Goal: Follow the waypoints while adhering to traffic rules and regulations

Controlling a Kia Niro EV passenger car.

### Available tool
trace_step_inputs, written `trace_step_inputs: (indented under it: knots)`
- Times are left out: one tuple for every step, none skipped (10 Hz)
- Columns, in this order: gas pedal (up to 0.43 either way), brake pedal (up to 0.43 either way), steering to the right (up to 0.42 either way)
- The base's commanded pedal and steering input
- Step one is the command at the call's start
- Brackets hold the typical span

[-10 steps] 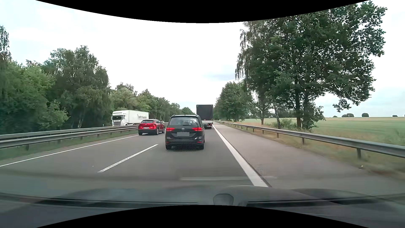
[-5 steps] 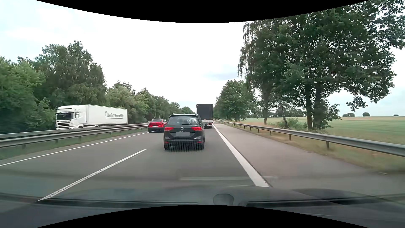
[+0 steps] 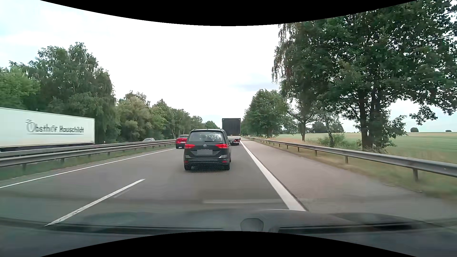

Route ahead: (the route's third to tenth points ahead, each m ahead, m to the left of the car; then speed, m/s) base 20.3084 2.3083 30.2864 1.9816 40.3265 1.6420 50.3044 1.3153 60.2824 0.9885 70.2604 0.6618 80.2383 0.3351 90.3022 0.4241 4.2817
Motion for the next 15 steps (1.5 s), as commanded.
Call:
trace_step_inputs:
  knots:
    - [0.087, 0.0, -0.006]
    - [0.087, 0.0, -0.006]
    - [0.087, 0.0, -0.006]
    - [0.087, 0.0, -0.005]
    - [0.087, 0.0, -0.004]
    - [0.087, 0.0, -0.003]
    - [0.087, 0.0, -0.003]
    - [0.087, 0.0, -0.002]
    - [0.087, 0.0, -0.002]
    - [0.087, 0.0, -0.002]
    - [0.087, 0.0, -0.002]
    - [0.087, 0.0, -0.002]
    - [0.087, 0.0, -0.002]
    - [0.087, 0.0, -0.002]
    - [0.087, 0.0, -0.002]
